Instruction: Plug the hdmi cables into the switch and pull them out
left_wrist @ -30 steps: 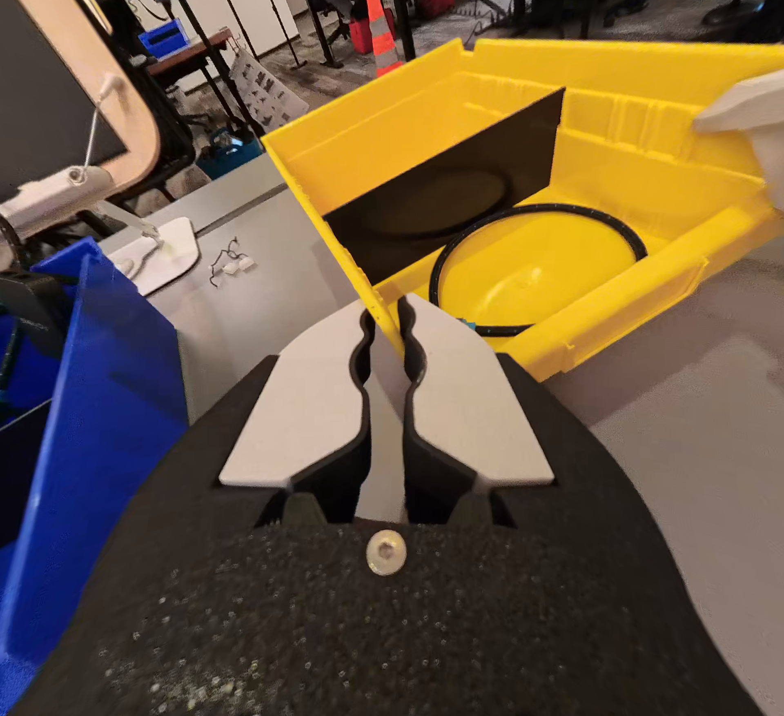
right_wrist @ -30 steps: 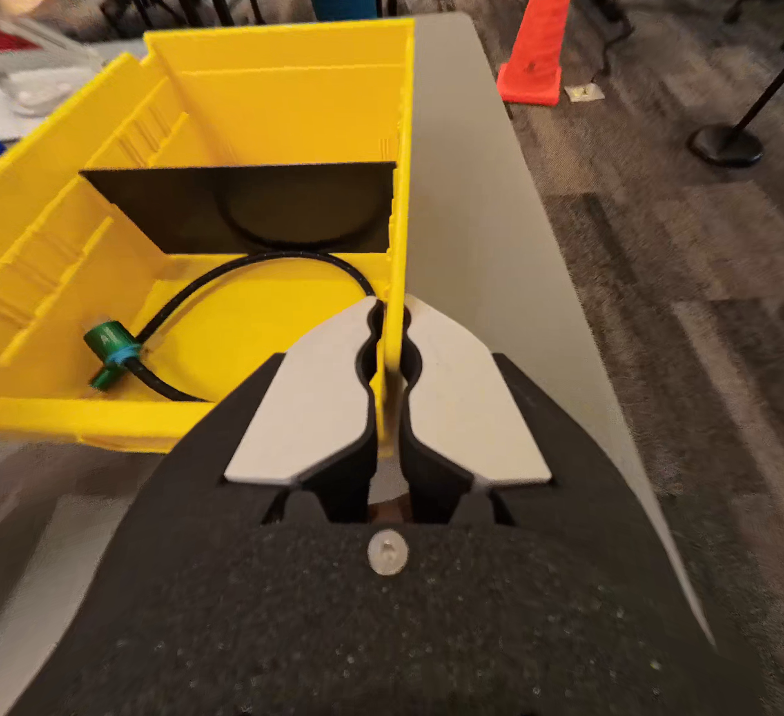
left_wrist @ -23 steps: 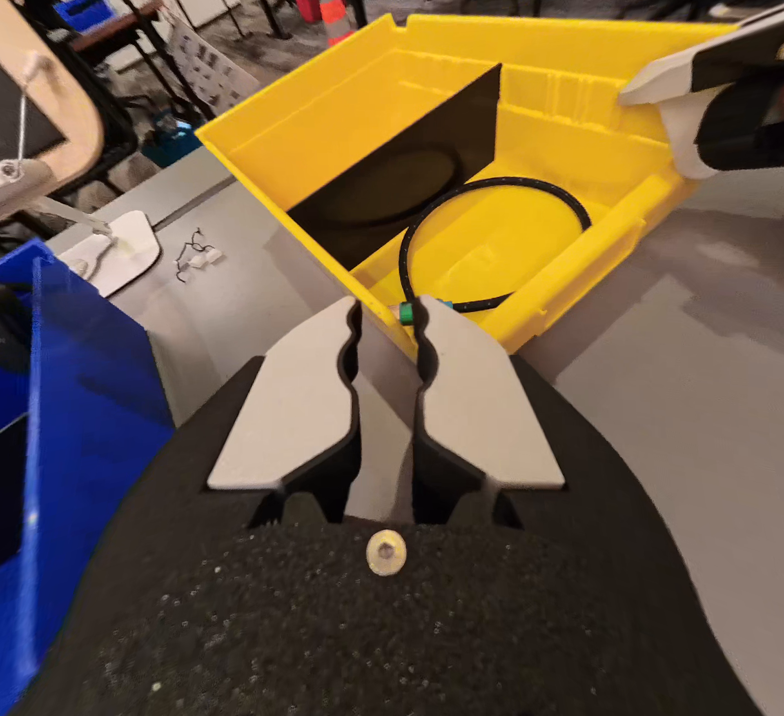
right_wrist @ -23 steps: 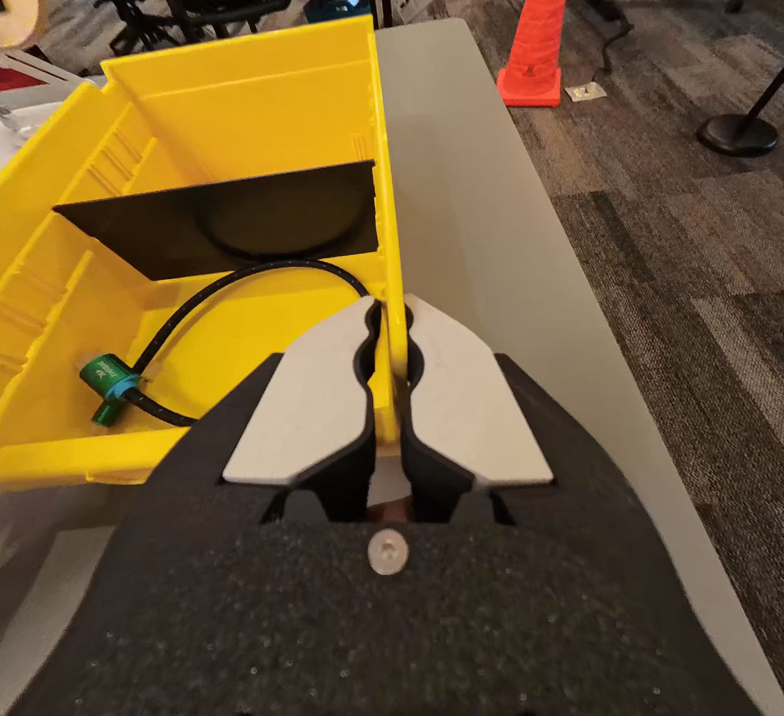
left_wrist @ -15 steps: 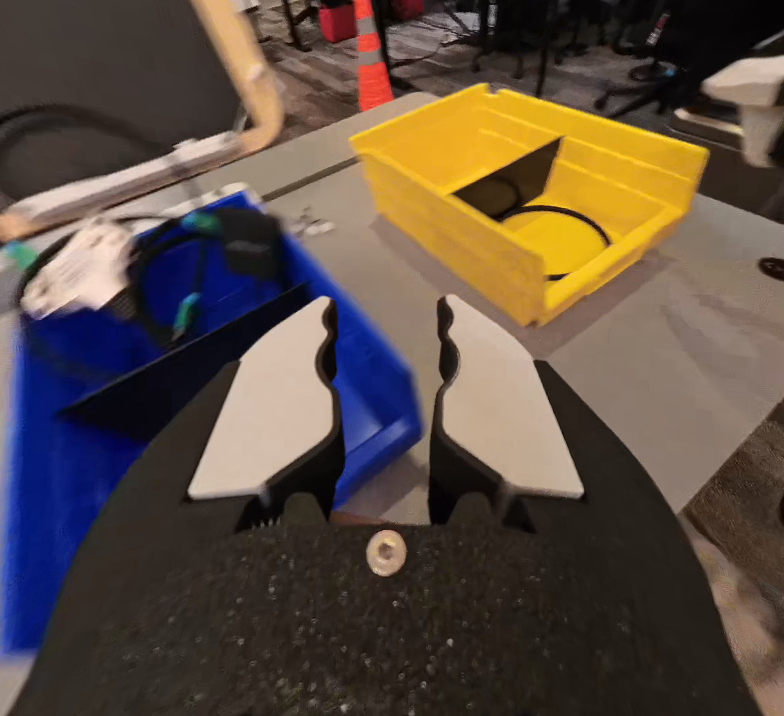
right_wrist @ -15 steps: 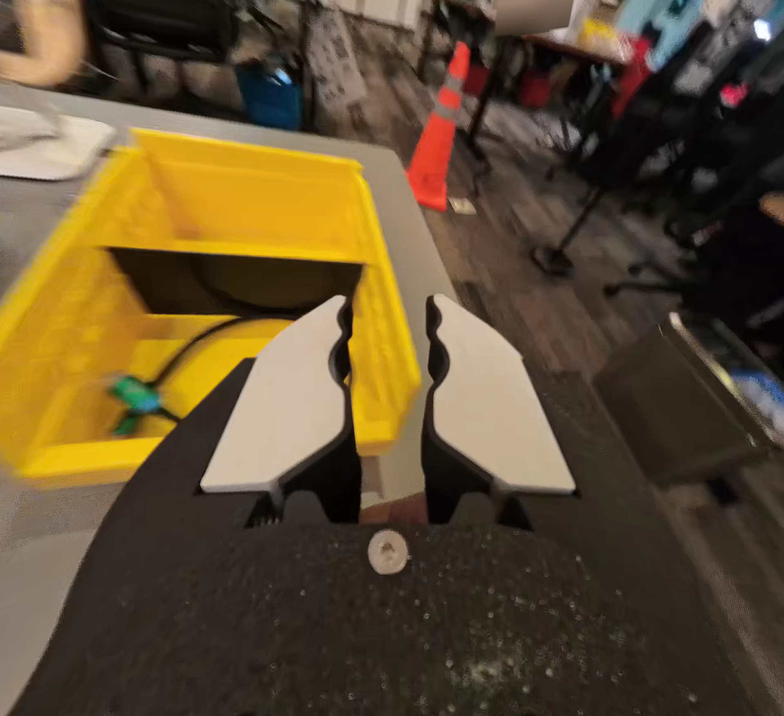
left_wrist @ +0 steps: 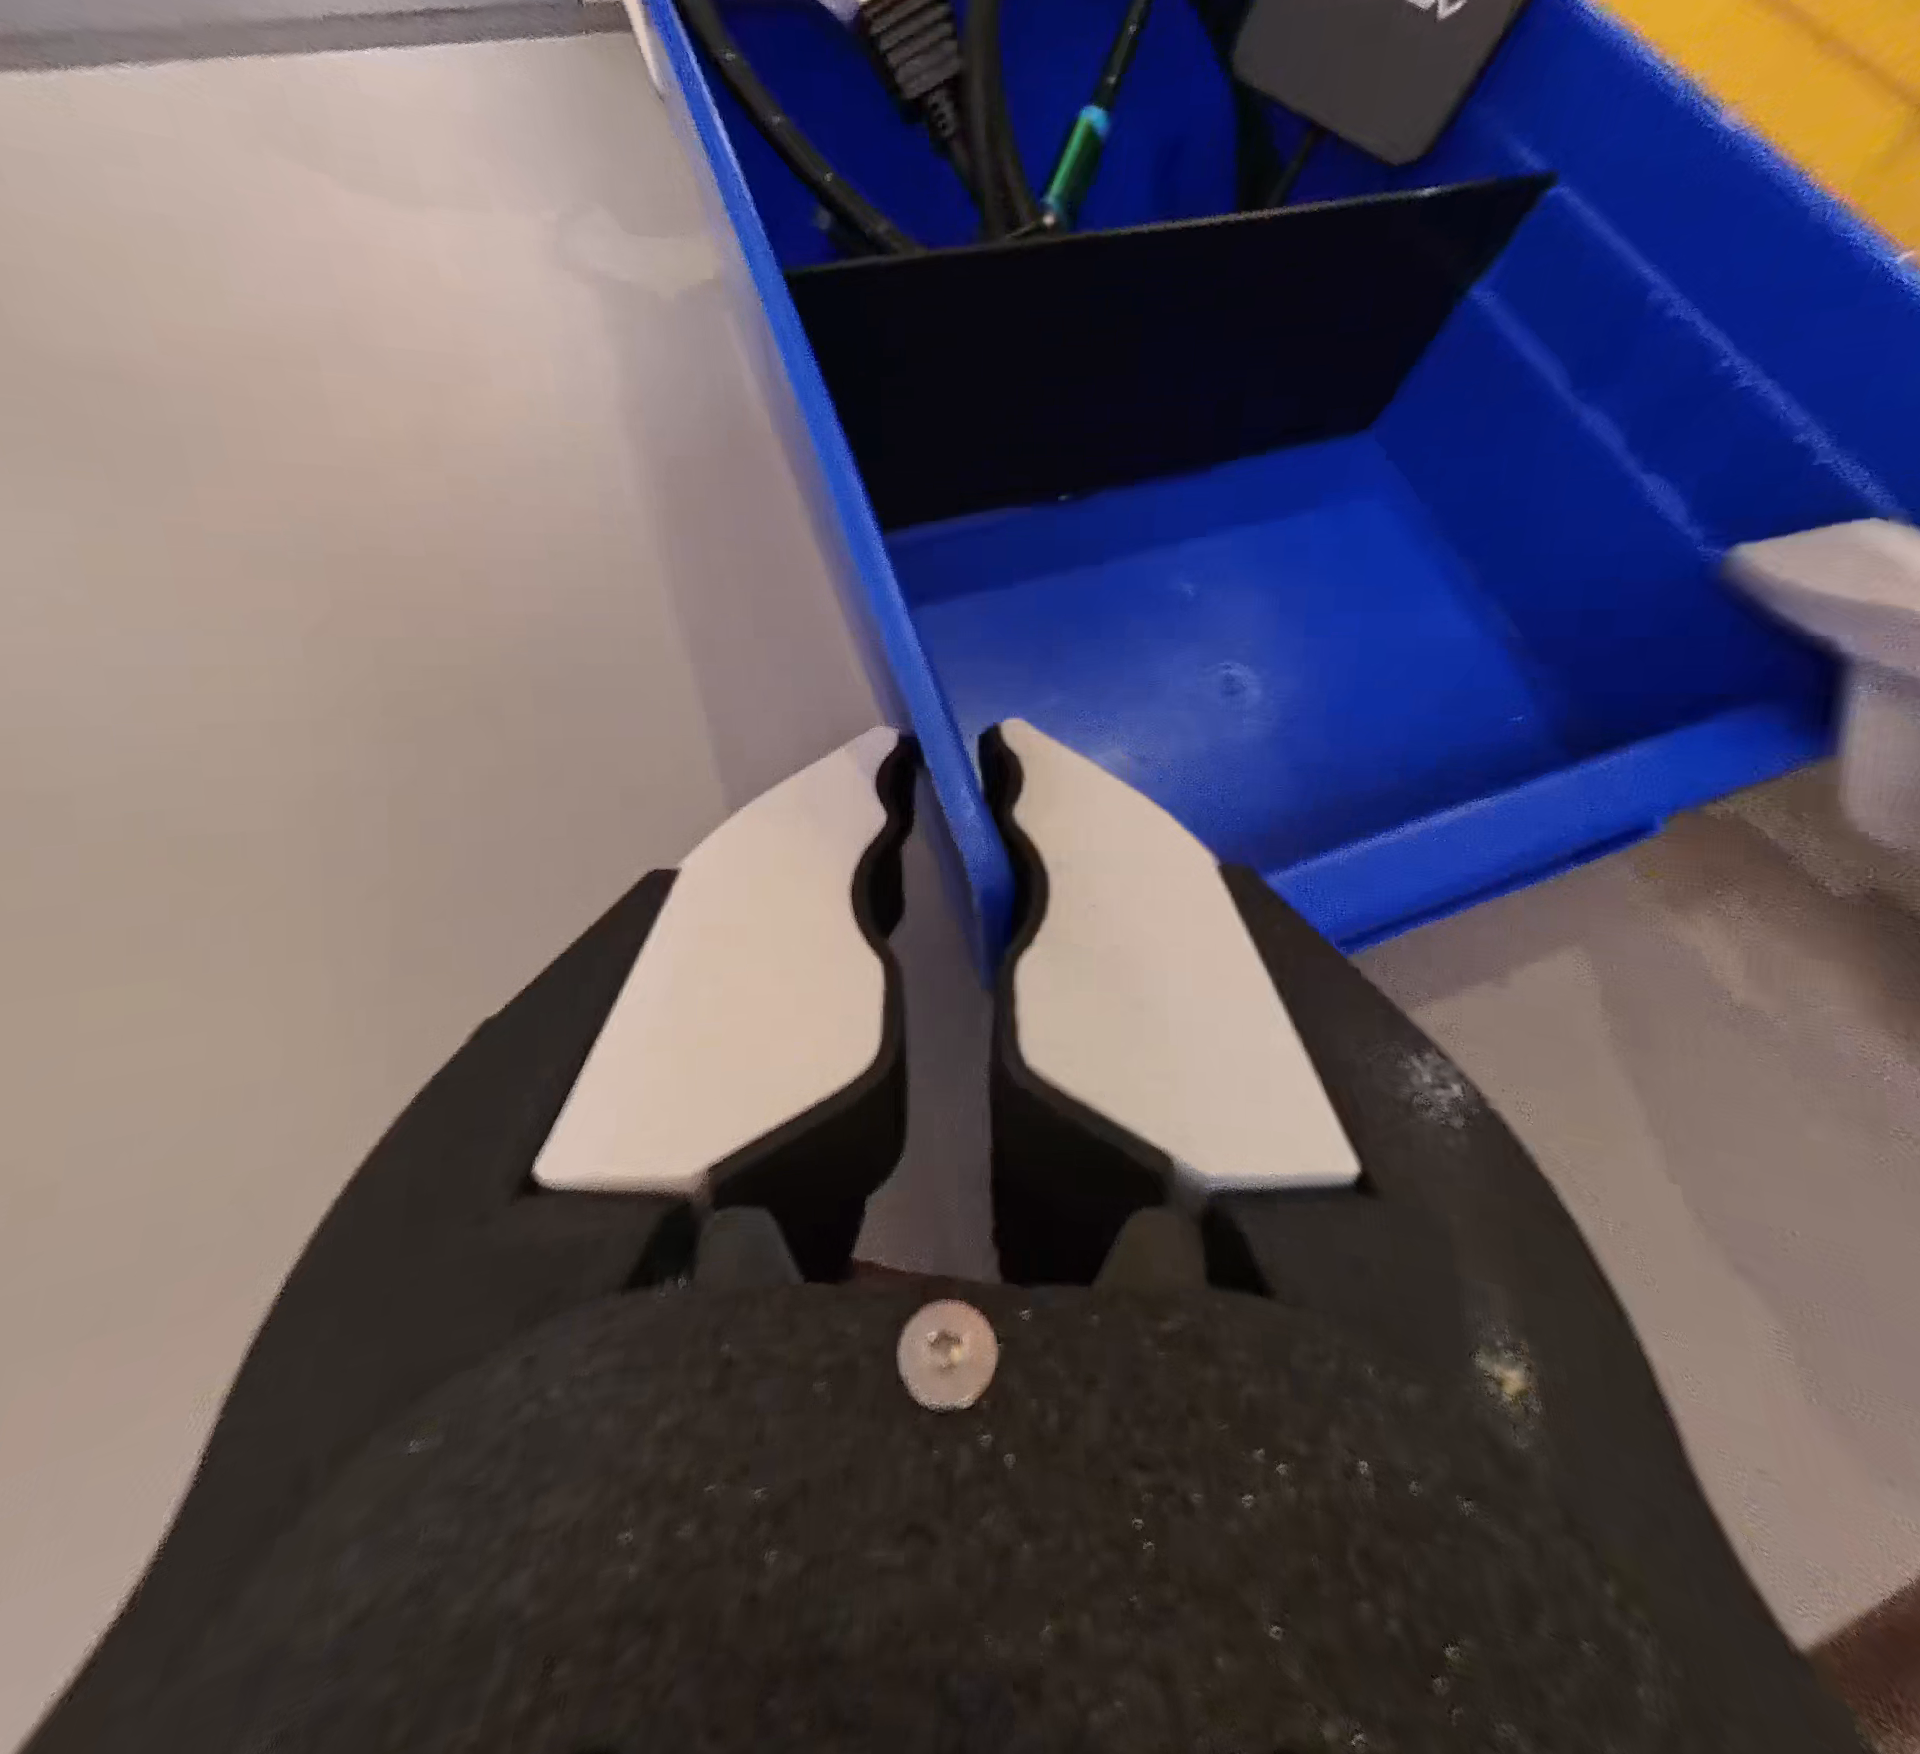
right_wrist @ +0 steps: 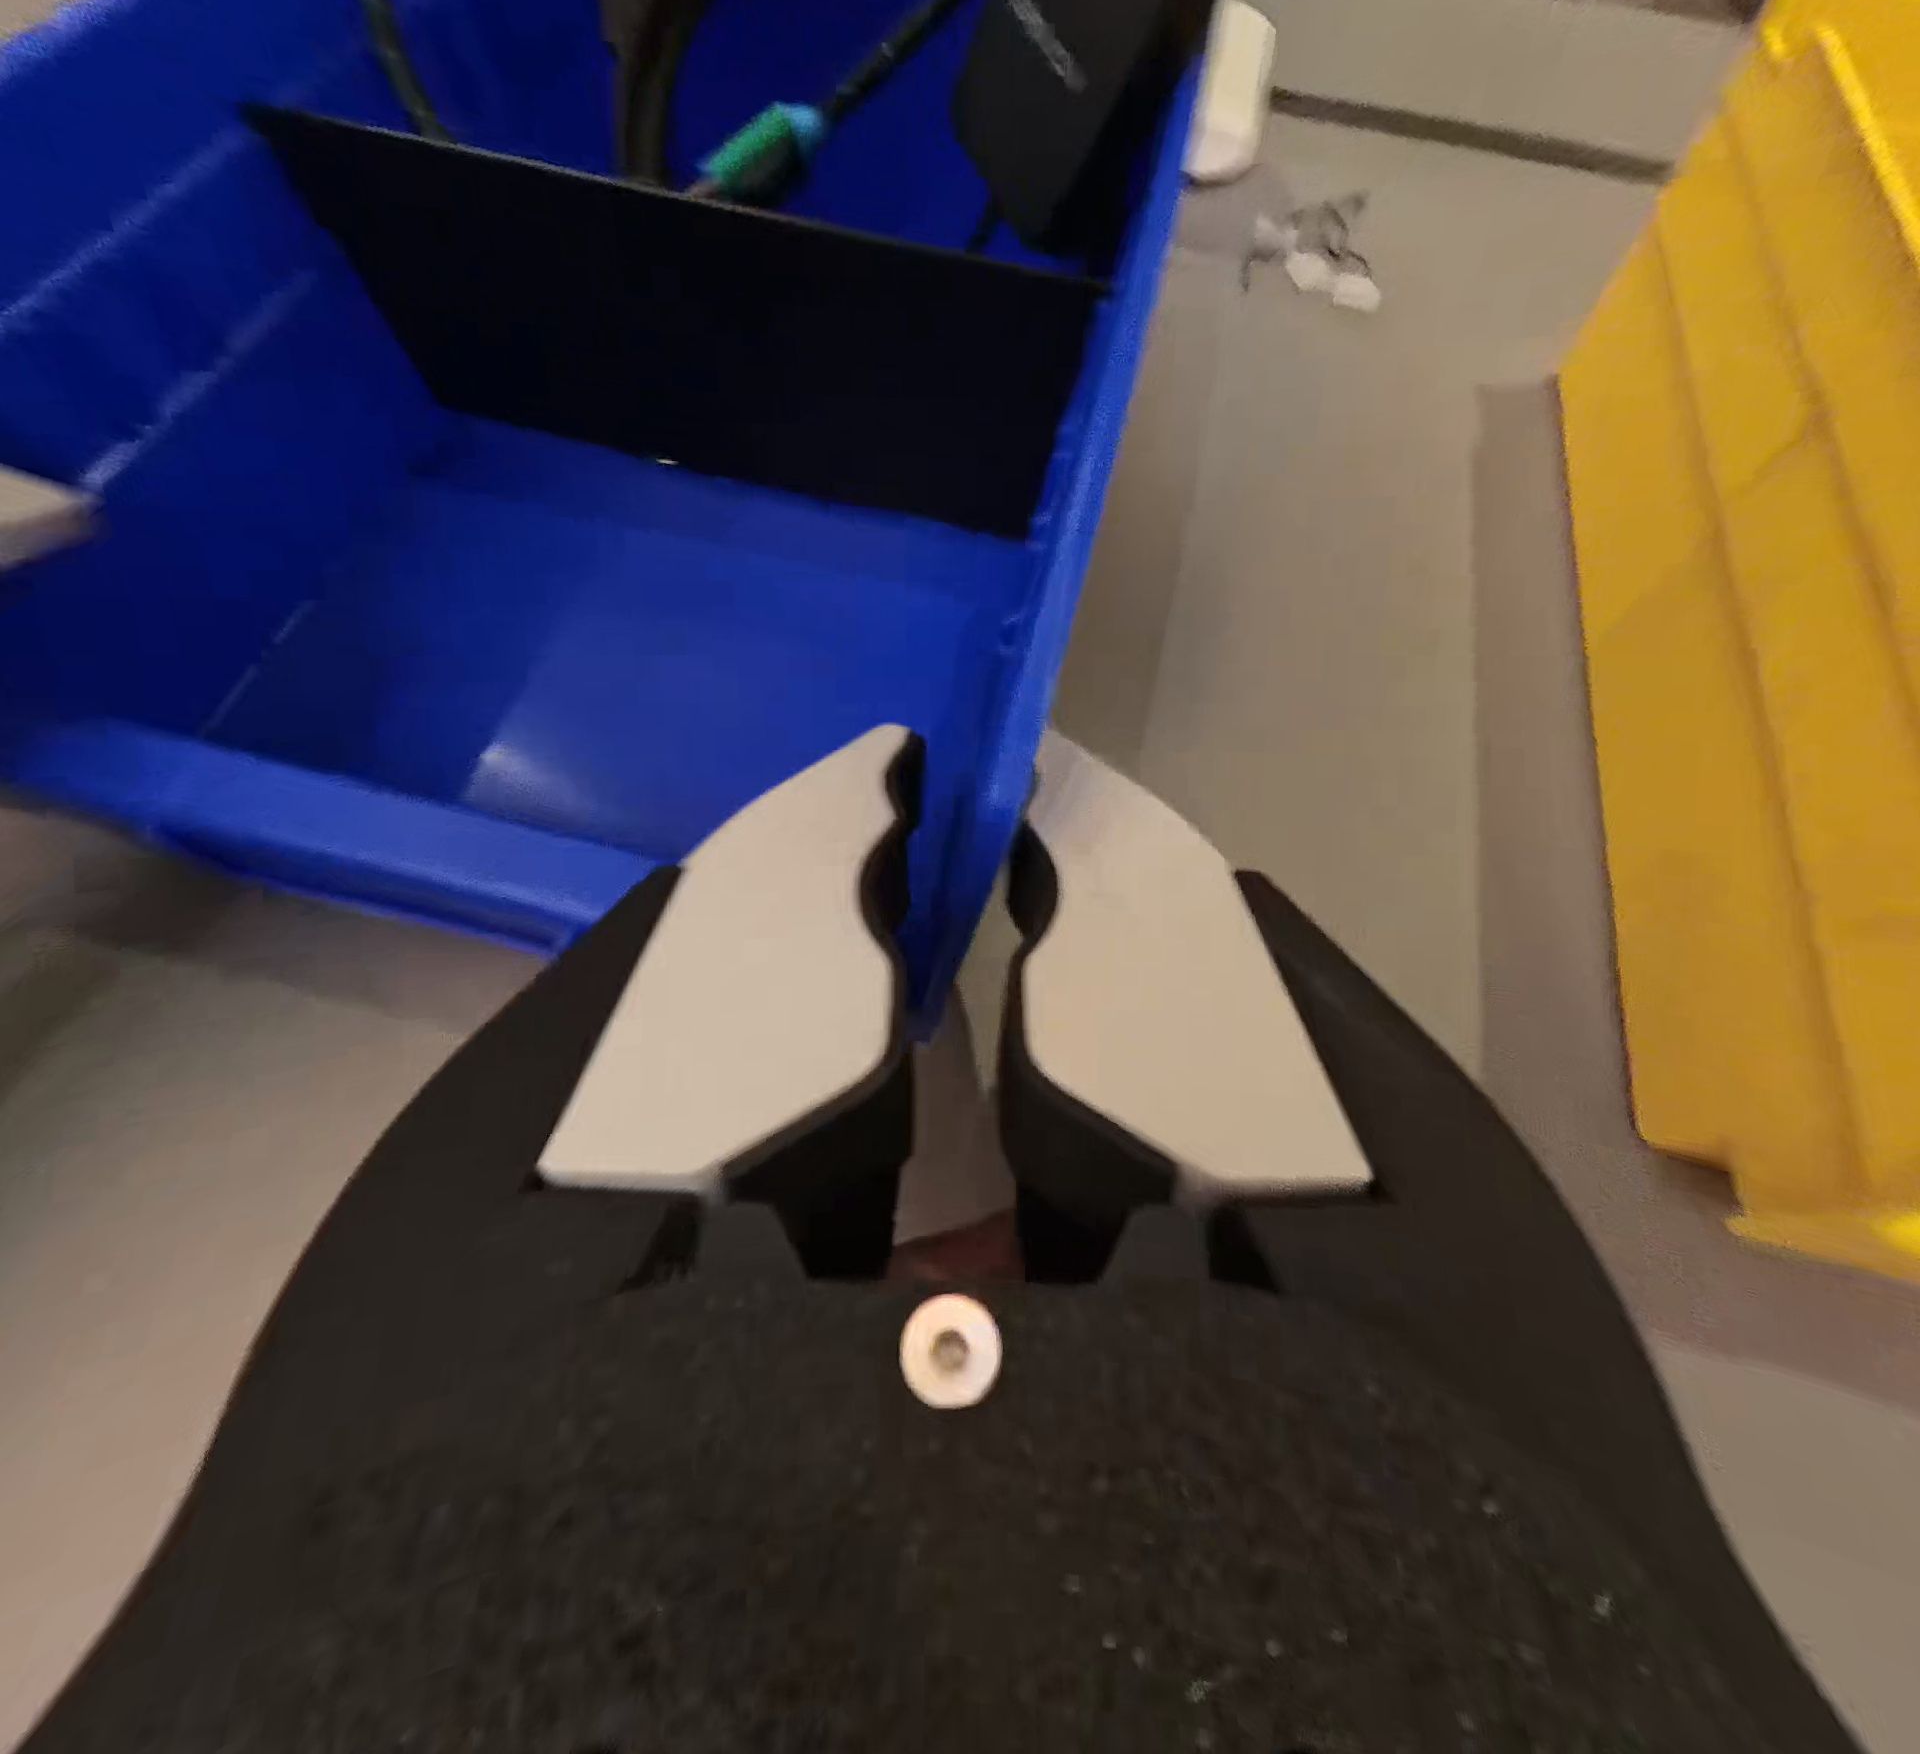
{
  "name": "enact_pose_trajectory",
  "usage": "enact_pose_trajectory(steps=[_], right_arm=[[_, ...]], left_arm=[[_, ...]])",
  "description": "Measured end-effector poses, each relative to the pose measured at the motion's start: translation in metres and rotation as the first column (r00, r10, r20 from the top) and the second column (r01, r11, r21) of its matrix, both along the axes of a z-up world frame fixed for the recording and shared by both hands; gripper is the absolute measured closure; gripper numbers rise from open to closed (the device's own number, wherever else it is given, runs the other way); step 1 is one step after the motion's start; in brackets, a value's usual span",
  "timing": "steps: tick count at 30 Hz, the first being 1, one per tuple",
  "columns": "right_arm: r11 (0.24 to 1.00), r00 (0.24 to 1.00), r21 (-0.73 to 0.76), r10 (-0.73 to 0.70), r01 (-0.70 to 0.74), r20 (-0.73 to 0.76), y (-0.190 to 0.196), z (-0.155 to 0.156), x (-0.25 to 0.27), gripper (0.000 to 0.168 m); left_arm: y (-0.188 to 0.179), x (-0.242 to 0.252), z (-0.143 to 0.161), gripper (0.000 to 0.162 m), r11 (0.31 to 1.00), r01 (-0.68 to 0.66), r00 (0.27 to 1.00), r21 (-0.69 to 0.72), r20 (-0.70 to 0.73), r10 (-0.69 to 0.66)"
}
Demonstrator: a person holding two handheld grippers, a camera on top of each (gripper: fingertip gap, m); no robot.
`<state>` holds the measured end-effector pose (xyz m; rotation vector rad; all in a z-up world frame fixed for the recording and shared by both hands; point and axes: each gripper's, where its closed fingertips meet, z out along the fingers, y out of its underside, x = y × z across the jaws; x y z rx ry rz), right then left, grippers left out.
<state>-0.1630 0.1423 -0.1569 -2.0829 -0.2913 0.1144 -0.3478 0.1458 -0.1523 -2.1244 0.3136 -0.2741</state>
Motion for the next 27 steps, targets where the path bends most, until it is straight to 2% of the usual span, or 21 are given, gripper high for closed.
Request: enact_pose_trajectory(steps=[1,4,8,12,16,18,19,22,23,25,27], right_arm=[[0.999,0.999,-0.023,-0.049,0.049,-0.022,0.000,0.004,-0.001,0.162],[0.994,0.994,0.032,-0.107,0.106,0.016,-0.006,0.020,-0.034,0.165],[0.989,0.999,0.135,-0.053,0.053,-0.007,-0.002,0.037,-0.118,0.165],[0.986,1.000,0.165,0.004,0.001,-0.031,0.002,0.039,-0.207,0.163],[0.987,0.999,0.157,0.041,-0.037,-0.018,0.006,0.026,-0.262,0.163],[0.992,0.998,0.114,0.055,-0.052,-0.015,0.005,0.011,-0.275,0.162],[0.989,0.998,0.139,0.060,-0.057,-0.015,0.004,0.009,-0.276,0.161],[0.968,0.982,0.169,0.188,-0.185,0.002,-0.002,0.010,-0.279,0.158],[0.955,0.968,0.159,0.252,-0.250,0.008,-0.008,0.011,-0.278,0.155],[0.919,0.924,0.103,0.383,-0.380,-0.008,-0.027,0.012,-0.263,0.139],[0.856,0.853,0.035,0.517,-0.516,-0.070,-0.056,0.011,-0.235,0.136]], left_arm=[[0.001,-0.006,0.003,0.153,1.000,-0.007,0.999,0.009,-0.033,0.008],[-0.001,-0.048,0.013,0.157,0.996,-0.066,0.991,0.055,-0.113,0.072],[-0.005,-0.137,0.022,0.157,0.983,-0.163,0.976,0.089,-0.131,0.174],[-0.005,-0.223,0.030,0.158,0.983,-0.143,0.979,0.114,-0.131,0.157],[-0.008,-0.274,0.011,0.157,0.982,-0.180,0.968,0.063,-0.165,0.188],[-0.005,-0.285,0.004,0.157,0.977,-0.202,0.956,0.072,-0.202,0.213],[-0.004,-0.286,0.004,0.156,0.976,-0.206,0.955,0.066,-0.203,0.216],[-0.003,-0.288,0.005,0.156,0.968,-0.244,0.949,0.066,-0.187,0.252],[-0.004,-0.285,0.007,0.151,0.966,-0.247,0.952,0.077,-0.170,0.257],[-0.011,-0.284,0.018,0.130,0.950,-0.292,0.942,0.109,-0.137,0.305],[-0.024,-0.290,0.041,0.116,0.900,-0.402,0.905,0.168,-0.075,0.418]])
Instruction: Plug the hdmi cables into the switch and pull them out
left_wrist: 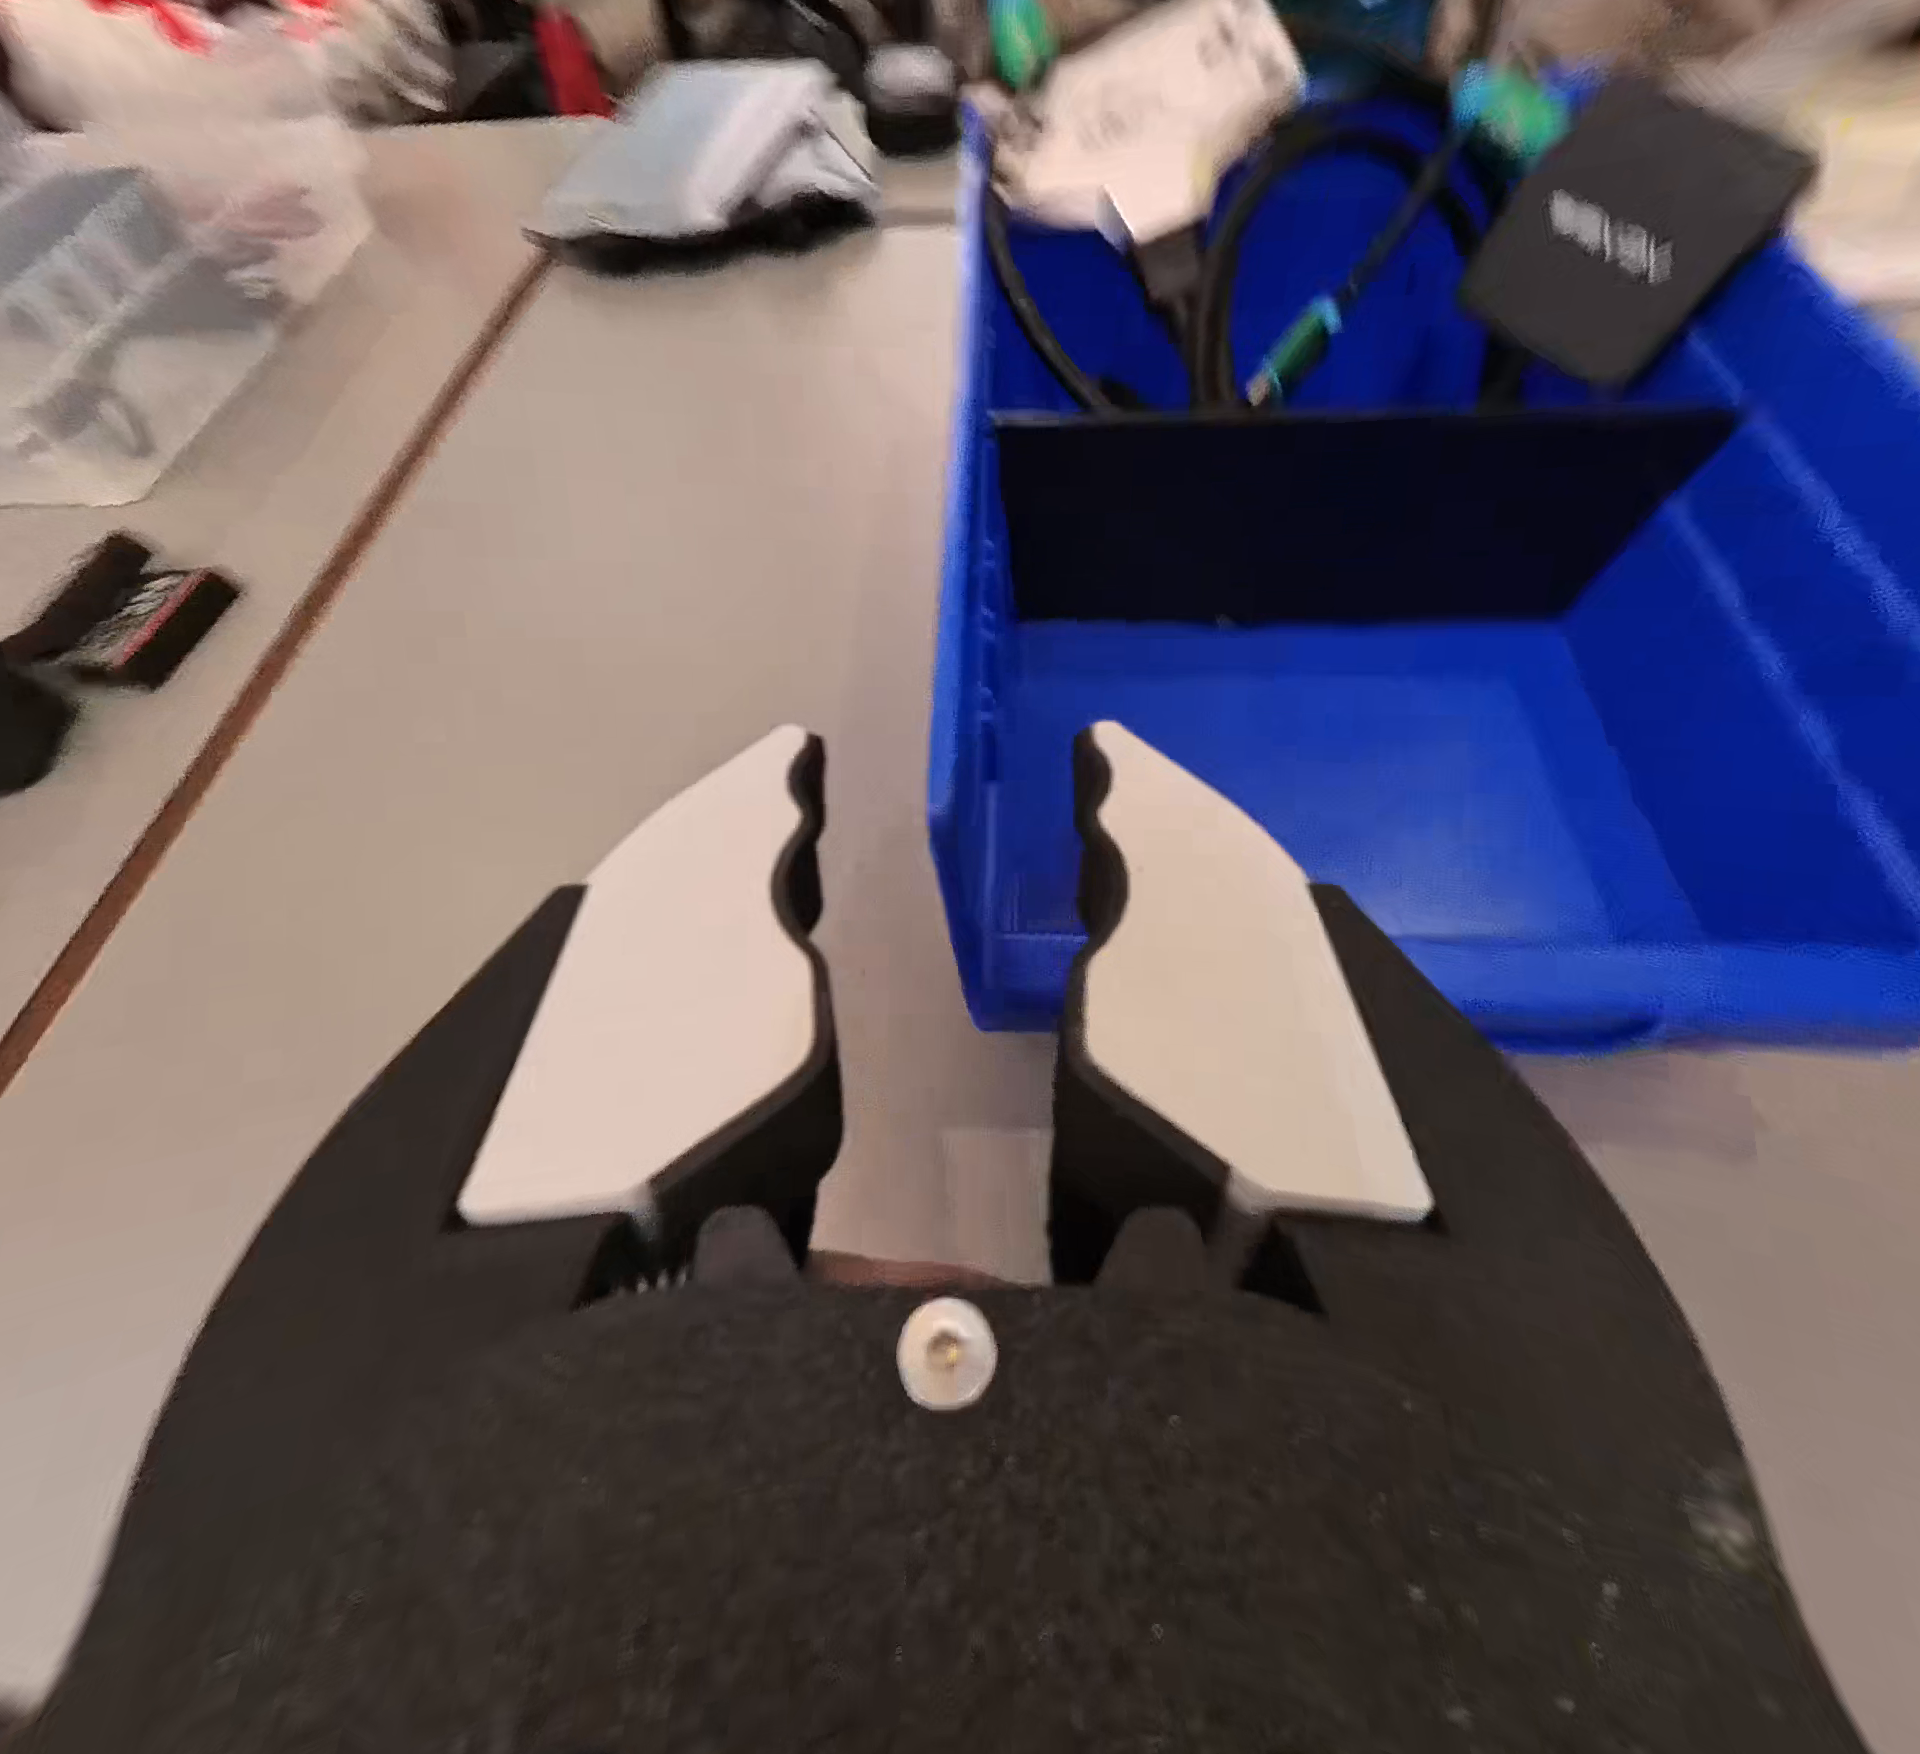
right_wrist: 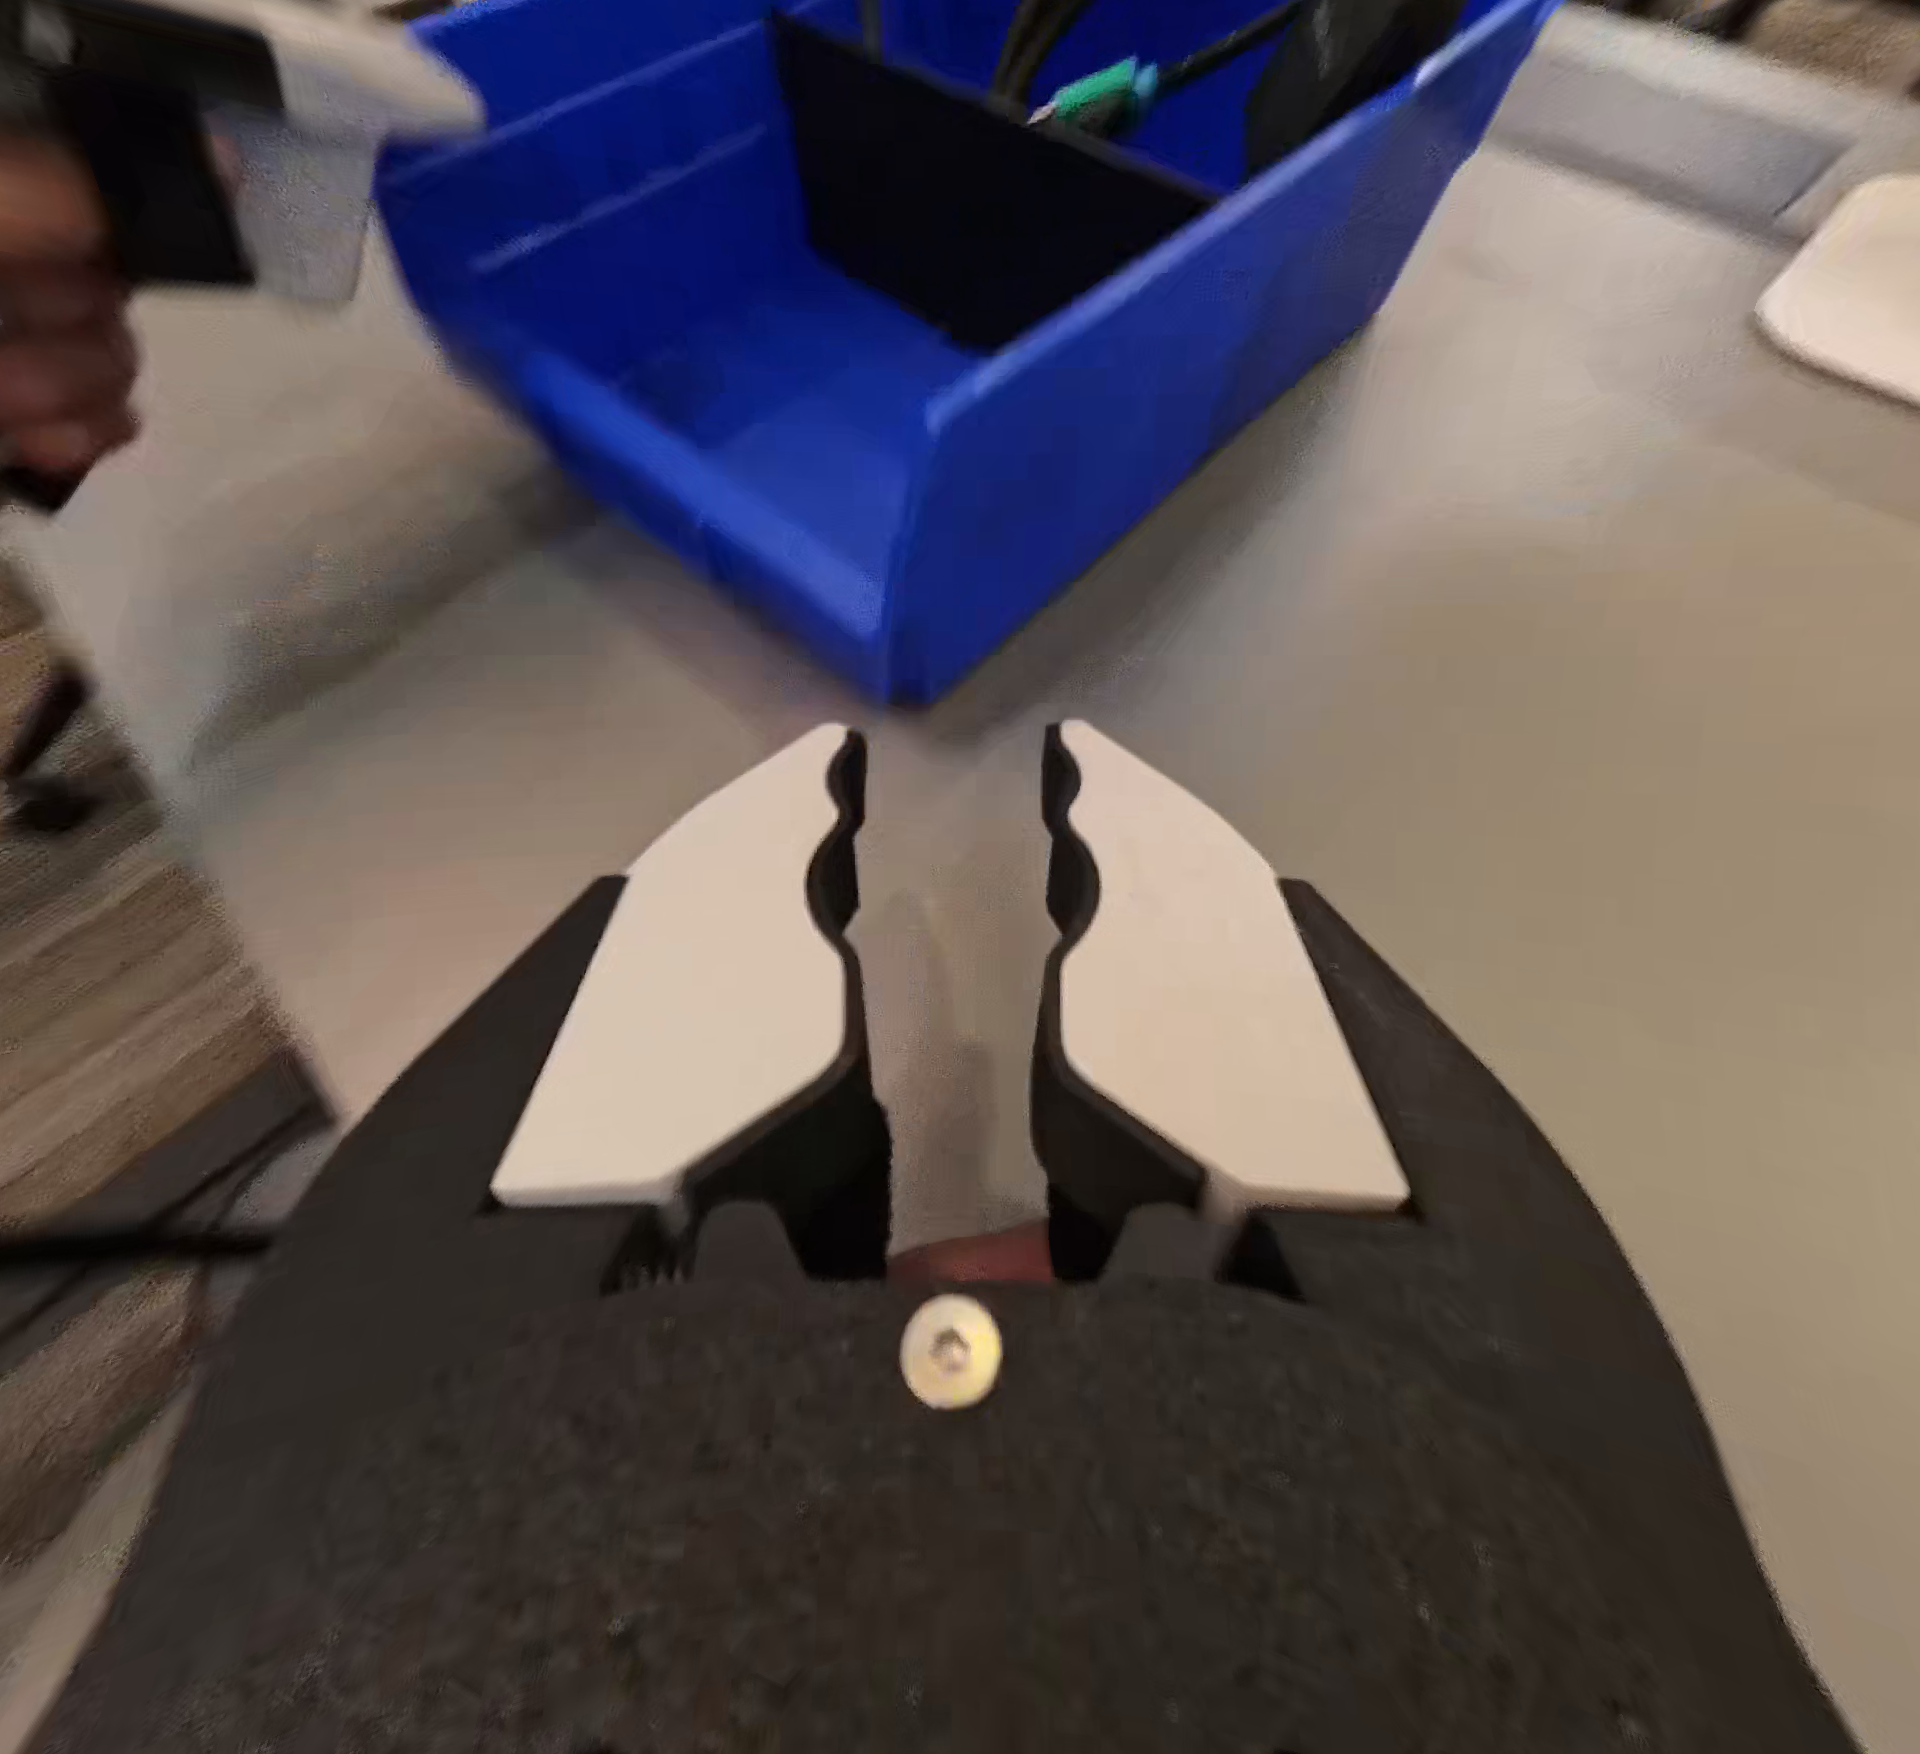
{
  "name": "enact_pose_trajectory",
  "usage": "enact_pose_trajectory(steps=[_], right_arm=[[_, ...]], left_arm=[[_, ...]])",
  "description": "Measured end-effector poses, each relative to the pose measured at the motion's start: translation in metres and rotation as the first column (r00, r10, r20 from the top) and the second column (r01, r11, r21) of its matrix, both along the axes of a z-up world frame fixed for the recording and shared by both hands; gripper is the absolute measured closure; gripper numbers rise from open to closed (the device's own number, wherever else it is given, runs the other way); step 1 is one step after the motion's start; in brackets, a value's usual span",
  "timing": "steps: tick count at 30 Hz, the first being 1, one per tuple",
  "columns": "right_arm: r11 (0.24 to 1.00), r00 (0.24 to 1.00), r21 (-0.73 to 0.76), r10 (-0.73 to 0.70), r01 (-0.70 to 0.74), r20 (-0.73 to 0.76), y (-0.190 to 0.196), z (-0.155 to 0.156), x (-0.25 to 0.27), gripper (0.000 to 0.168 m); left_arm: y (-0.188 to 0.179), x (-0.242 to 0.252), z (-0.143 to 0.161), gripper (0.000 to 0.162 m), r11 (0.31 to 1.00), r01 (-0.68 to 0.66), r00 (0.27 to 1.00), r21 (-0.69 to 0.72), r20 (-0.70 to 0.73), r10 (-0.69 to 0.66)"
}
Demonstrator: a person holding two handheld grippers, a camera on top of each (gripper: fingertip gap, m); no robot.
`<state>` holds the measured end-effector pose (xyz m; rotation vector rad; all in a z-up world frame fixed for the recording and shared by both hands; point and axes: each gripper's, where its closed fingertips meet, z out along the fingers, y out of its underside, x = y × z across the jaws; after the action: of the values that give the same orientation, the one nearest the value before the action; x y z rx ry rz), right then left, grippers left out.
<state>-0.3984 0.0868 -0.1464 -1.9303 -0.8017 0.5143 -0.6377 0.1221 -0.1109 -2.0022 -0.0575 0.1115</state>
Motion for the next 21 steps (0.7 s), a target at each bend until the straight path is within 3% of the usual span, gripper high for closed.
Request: enact_pose_trajectory(steps=[2,4,6,9,13,18,21], right_arm=[[0.999,0.999,-0.031,0.041,-0.042,-0.012,-0.015,-0.003,0.046,0.133],[0.997,0.997,-0.002,-0.076,0.076,-0.015,-0.007,-0.006,0.110,0.125],[0.962,0.962,0.012,-0.271,0.272,-0.042,0.005,-0.006,0.184,0.124],[0.895,0.890,0.017,-0.440,0.445,-0.116,0.005,0.010,0.275,0.116],[0.742,0.743,0.090,-0.643,0.664,-0.183,-0.010,0.023,0.396,0.118],[0.697,0.683,0.041,-0.686,0.716,-0.251,-0.011,0.025,0.460,0.120],[0.696,0.682,0.024,-0.696,0.718,-0.225,-0.009,0.016,0.461,0.120]], left_arm=[[-0.019,0.003,0.028,0.117,0.981,-0.130,0.986,0.145,0.124,0.113],[-0.033,0.039,0.036,0.117,0.972,-0.070,0.975,0.224,0.222,0.019],[-0.043,0.082,0.013,0.114,0.988,0.042,0.958,0.149,0.275,-0.083],[-0.052,0.145,-0.014,0.114,0.971,0.214,0.912,0.105,0.334,-0.238],[-0.044,0.192,-0.023,0.106,0.924,0.378,0.874,0.067,0.304,-0.379],[-0.034,0.221,-0.014,0.101,0.845,0.522,0.820,0.115,0.205,-0.534],[-0.034,0.232,-0.007,0.102,0.806,0.570,0.778,0.162,0.209,-0.592]])
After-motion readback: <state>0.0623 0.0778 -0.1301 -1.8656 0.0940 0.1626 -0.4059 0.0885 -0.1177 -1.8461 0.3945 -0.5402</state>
